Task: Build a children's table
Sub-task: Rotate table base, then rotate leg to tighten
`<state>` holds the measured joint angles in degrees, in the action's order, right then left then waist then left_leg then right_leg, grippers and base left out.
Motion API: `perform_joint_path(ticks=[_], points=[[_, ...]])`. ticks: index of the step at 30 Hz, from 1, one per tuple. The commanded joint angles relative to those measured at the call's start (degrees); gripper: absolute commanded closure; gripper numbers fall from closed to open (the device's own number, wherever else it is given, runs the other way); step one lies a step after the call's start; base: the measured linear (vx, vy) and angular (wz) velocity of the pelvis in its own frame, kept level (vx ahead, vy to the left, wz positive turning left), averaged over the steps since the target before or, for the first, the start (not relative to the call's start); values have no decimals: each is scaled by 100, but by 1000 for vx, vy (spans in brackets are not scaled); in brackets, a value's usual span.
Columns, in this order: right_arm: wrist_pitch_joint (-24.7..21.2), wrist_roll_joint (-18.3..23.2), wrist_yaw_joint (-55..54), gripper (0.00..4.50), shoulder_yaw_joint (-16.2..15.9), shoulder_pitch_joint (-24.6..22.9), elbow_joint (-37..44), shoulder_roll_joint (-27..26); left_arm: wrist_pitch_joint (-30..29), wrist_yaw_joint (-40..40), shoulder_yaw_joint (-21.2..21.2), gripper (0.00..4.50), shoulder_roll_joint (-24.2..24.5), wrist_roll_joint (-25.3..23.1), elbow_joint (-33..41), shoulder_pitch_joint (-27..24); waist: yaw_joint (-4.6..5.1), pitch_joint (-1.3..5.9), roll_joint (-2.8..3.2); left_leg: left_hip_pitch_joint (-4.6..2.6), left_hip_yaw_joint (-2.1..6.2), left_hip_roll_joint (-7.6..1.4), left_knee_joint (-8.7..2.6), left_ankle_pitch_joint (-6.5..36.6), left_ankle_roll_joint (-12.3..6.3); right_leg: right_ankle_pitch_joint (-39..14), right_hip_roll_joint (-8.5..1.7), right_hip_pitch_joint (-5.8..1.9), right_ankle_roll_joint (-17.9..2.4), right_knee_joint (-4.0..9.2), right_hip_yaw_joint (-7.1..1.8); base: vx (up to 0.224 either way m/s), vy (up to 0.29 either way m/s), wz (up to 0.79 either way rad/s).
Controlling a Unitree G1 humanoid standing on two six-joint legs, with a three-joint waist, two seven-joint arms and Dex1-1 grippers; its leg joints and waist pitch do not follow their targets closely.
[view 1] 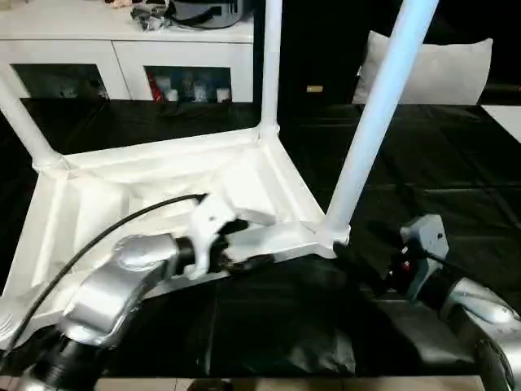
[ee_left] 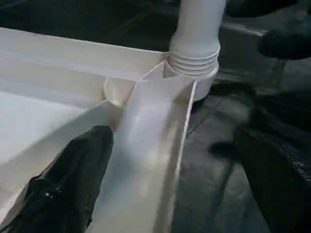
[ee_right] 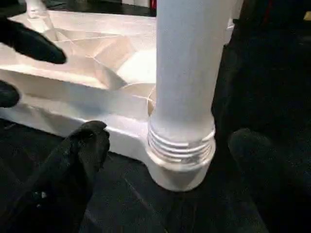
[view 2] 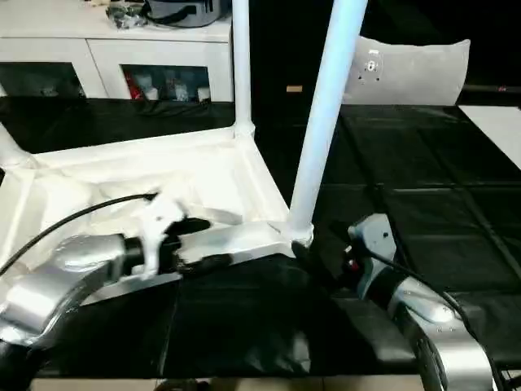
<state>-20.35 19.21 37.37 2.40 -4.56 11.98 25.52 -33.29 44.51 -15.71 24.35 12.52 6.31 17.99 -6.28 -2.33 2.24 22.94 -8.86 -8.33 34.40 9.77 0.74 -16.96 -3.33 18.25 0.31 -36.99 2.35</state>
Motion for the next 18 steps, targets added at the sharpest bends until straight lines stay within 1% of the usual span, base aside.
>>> perform_joint_path(ticks=[1, 2, 3, 4, 5, 6, 7, 8, 9, 10, 11, 12, 13, 14, 15, 16, 17, 18], points=[[76, -192, -51, 0, -18, -43, -92, 121, 206, -84, -168, 25, -125, -227, -375, 214, 13, 255, 52, -180, 209, -475, -467, 1327, -45, 113, -553, 2, -1060, 539, -269, 0, 0, 0], [95, -285, -79, 0, -26, -85, -154, 189, 354, -53, -264, 25, -235, -305, -634, 337, 12, 276, 24, -182, 211, -480, -455, 1267, -45, 238, -567, -25, -1084, 521, -272, 0, 0, 0], [116, -366, -113, 0, 3, -152, -203, 261, 498, -41, -395, 38, -349, -412, -863, 440, 7, 273, 29, -170, 205, -472, -445, 1207, -69, 288, -569, -27, -1089, 525, -277, 0, 0, 0], [131, -406, -146, 0, 38, -200, -220, 292, 629, -21, -522, 54, -418, -521, -1027, 508, -5, 276, 10, -162, 196, -476, -429, 1101, -131, 393, -577, -34, -1071, 528, -281, 0, 0, 0], [133, -409, -155, 0, 55, -215, -218, 297, 675, -9, -565, 61, -439, -555, -1074, 527, 1, 288, 28, -151, 197, -479, -419, 1010, -191, 528, -588, -47, -1068, 510, -275, 0, 0, 0], [121, -396, -165, 0, 92, -239, -201, 303, 791, -20, -634, 62, -478, -614, -1157, 561, 12, 301, 2, -143, 198, -479, -409, 943, -269, 642, -579, -55, -1069, 491, -263, 0, 0, 0], [118, -393, -168, 0, 101, -245, -197, 304, 818, -23, -650, 62, -487, -628, -1177, 569, 16, 303, 3, -134, 201, -476, -404, 897, -321, 687, -582, -58, -1069, 490, -261, 0, 0, 0], [79, -360, -178, 0, 161, -300, -141, 317, 938, -6, -683, 81, -613, -618, -1358, 657, 46, 305, 29, -125, 195, -473, -391, 830, -387, 782, -577, -54, -1081, 491, -255, 0, 0, 0], [52, -336, -182, 0, 202, -338, -100, 327, 1012, 5, -700, 81, -701, -591, -1488, 726, 50, 309, 26, -134, 196, -482, -385, 838, -398, 797, -577, -51, -1108, 484, -250, 0, 0, 0], [52, -336, -182, 0, 202, -338, -100, 327, 1012, 5, -700, 94, -701, -591, -1488, 726, 60, 305, 15, -124, 192, -472, -382, 835, -426, 797, -576, -54, -1122, 488, -249, 0, 0, 0], [4, -306, -159, 0, 264, -428, 9, 376, 1091, 102, -726, 104, -807, -547, -1685, 857, 75, 321, 107, -122, 200, -484, -367, 788, -470, 855, -577, -42, -1156, 472, -250, 0, 0, 0], [-11, -307, -143, 0, 279, -462, 55, 406, 1127, 134, -729, 104, -834, -548, -1752, 902, 90, 308, 65, -120, 188, -484, -369, 804, -494, 870, -563, -38, -1152, 490, -252, 0, 0, 0], [-11, -307, -143, 0, 279, -462, 55, 406, 1127, 134, -729, 110, -834, -548, -1752, 902, 105, 309, 47, -115, 195, -481, -369, 830, -531, 855, -571, -55, -1182, 483, -245, 0, 0, 0], [11, -303, -96, 0, 295, -520, 97, 495, 1254, 173, -764, 133, -894, -660, -2064, 1032, 122, 300, 12, -100, 178, -460, -359, 822, -577, 765, -578, -54, -1197, 495, -244, 0, 0, 0], [21, -298, -88, 0, 300, -520, 92, 504, 1283, 171, -780, 133, -890, -697, -2117, 1049, 118, 296, 1, -105, 173, -460, -355, 837, -597, 653, -584, -49, -1197, 511, -243, 0, 0, 0], [30, -290, -80, 0, 307, -515, 84, 512, 1316, 169, -798, 143, -882, -739, -2177, 1068, 118, 297, 15, -104, 171, -460, -346, 833, -607, 485, -588, -49, -1186, 519, -243, 0, 0, 0], [40, -278, -71, 0, 315, -502, 73, 508, 1335, 157, -800, 150, -882, -770, -2240, 1087, 140, 290, -18, -85, 170, -462, -354, 803, -622, 400, -583, -54, -1168, 527, -240, 0, 0, 0], [42, -224, -22, 0, 321, -475, 72, 502, 1329, 167, -801, 157, -865, -784, -2274, 1093, 138, 296, -1, -91, 174, -464, -352, 791, -622, 379, -582, -50, -1171, 516, -238, 0, 0, 0]])
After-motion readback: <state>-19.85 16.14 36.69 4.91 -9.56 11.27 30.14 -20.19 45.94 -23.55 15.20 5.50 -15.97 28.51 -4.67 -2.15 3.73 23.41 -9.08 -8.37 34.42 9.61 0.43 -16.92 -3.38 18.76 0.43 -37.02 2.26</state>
